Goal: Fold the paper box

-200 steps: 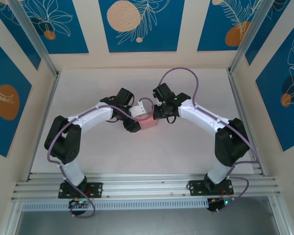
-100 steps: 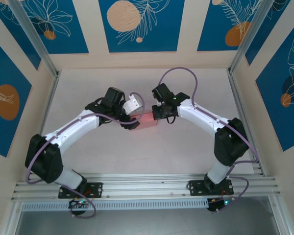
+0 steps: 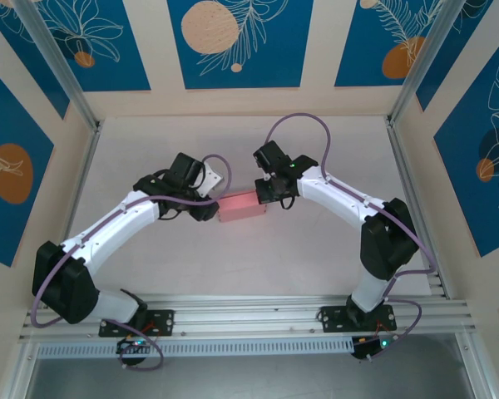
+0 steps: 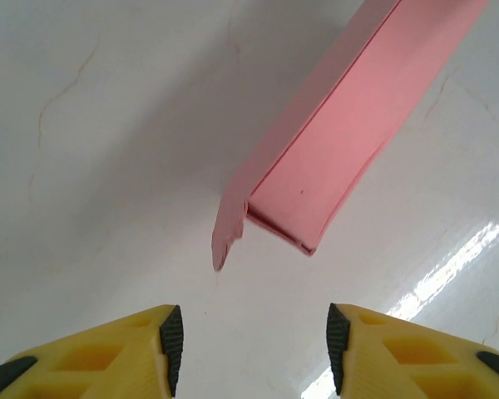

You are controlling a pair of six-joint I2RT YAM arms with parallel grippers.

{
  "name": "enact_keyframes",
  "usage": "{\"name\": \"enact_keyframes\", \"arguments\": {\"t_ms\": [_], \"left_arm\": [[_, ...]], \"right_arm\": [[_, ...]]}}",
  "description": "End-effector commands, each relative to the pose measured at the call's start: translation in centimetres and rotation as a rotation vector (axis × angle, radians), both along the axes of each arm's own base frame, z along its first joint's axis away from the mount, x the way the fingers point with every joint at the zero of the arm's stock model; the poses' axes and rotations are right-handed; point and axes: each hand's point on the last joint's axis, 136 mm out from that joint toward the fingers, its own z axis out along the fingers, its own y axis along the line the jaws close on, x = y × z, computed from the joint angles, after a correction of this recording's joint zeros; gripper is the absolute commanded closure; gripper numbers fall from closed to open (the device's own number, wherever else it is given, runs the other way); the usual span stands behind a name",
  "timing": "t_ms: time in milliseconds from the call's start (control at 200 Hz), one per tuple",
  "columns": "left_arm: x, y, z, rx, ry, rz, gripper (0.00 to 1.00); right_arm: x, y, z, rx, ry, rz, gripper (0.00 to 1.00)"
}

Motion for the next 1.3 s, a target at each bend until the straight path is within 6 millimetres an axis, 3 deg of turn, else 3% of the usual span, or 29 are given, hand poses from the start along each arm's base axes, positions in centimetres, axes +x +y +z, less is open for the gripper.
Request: {"name": "enact_keyframes", "arguments": {"t_ms": [0,80,535,740,885,1045,1160,1290], "left_arm": [[0.2,0.5,0.4,-0.006,0.018,0.065,0.55],[0.7,0.0,0.5,-0.035,0.007,0.075,0.60],[3.8,-0.3,-1.5,0.012,-0.037,0.121,0.65],[4.0,-0.3,-1.7,0.005,-0.024,0.146,0.87],[3.7,-0.9,-1.1,-0.042,-0.009,0.151,0.87],[3.2,-1.5,-0.4,-0.093,0.018,0.155,0.72],[2.9,-1.8,0.2,-0.119,0.025,0.149,0.73],[2.8,-1.4,0.3,-0.107,0.029,0.161,0.81]], "right_arm": [[-1.5,-0.5,-1.8,-0.058,0.087,0.001,0.99],[-1.4,-0.4,-1.9,-0.058,0.086,0.003,0.99],[-1.5,-0.1,-1.8,-0.057,0.083,0.012,0.99],[-1.5,-0.2,-2.0,-0.060,0.086,0.010,0.99],[-1.5,-0.2,-2.0,-0.061,0.084,0.010,0.99],[-1.5,-0.2,-2.0,-0.062,0.084,0.011,0.99],[-1.6,-0.1,-2.0,-0.064,0.084,0.013,0.99],[-1.5,-0.1,-2.1,-0.064,0.084,0.013,0.99]]}}
